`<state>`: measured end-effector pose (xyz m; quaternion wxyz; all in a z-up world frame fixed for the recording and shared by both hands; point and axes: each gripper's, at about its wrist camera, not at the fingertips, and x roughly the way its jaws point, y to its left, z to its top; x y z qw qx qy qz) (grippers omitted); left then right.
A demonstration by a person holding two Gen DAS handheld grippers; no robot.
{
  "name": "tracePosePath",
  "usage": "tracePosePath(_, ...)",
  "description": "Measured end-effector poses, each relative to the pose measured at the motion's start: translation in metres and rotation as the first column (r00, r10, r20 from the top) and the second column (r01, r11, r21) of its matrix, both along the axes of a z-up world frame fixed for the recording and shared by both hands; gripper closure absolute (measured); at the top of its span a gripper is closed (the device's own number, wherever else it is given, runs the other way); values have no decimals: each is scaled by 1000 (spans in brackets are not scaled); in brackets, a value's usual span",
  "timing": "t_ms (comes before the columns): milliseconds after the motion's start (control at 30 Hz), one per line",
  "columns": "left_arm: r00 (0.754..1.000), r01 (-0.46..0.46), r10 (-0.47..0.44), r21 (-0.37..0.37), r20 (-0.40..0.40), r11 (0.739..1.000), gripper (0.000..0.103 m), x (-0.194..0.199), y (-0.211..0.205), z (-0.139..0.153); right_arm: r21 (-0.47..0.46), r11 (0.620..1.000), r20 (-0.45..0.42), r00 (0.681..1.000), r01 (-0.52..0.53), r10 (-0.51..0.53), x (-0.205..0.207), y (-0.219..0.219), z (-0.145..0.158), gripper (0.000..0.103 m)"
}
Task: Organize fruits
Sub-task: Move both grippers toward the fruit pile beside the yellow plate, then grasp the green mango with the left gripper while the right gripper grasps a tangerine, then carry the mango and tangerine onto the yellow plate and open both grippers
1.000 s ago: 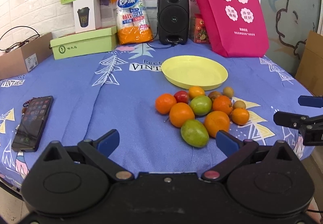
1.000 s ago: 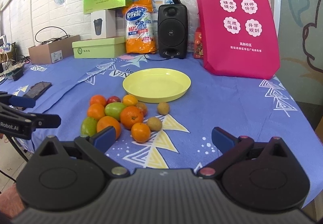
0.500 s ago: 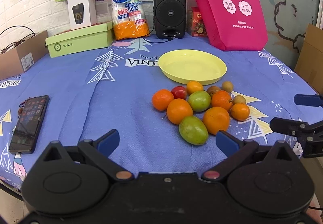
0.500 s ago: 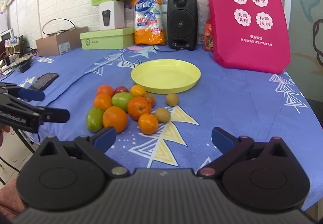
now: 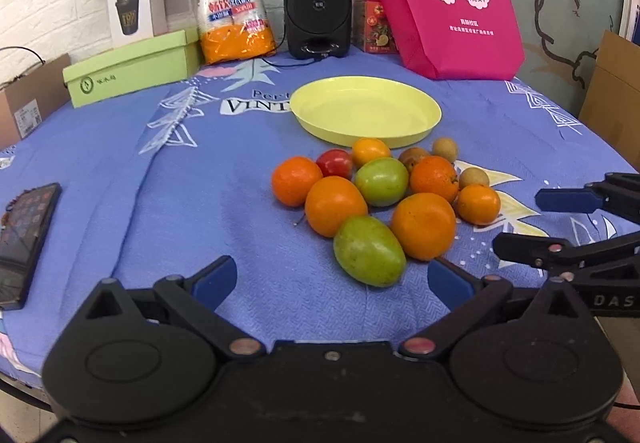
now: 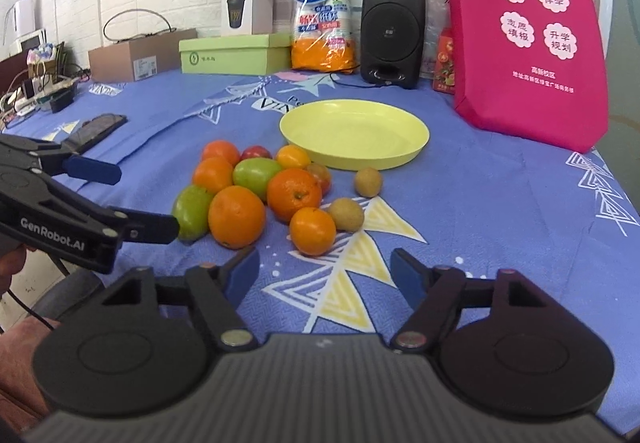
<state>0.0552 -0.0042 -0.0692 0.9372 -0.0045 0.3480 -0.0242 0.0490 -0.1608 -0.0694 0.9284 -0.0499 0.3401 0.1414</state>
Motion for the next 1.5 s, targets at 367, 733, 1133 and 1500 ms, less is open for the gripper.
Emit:
tracePosePath(367, 999, 37, -39, -76, -31, 996, 33, 25, 2, -20, -18, 1000, -21, 1000, -10, 10, 26, 2, -17, 42)
tracePosePath(733, 997, 60, -64, -88, -36, 994, 48, 29, 1, -21, -52, 996, -7, 997, -71, 70, 38, 20, -20, 63)
tracePosePath(1133, 996, 78, -83, -137, -28, 988, 61, 24, 2, -18, -45, 996, 0, 997, -79, 79, 35, 21, -18, 73)
tracePosePath(1500, 997, 74, -73, -153, 11, 986, 61, 12, 11, -4, -53, 996, 12, 998, -65, 66, 27, 16, -11, 73)
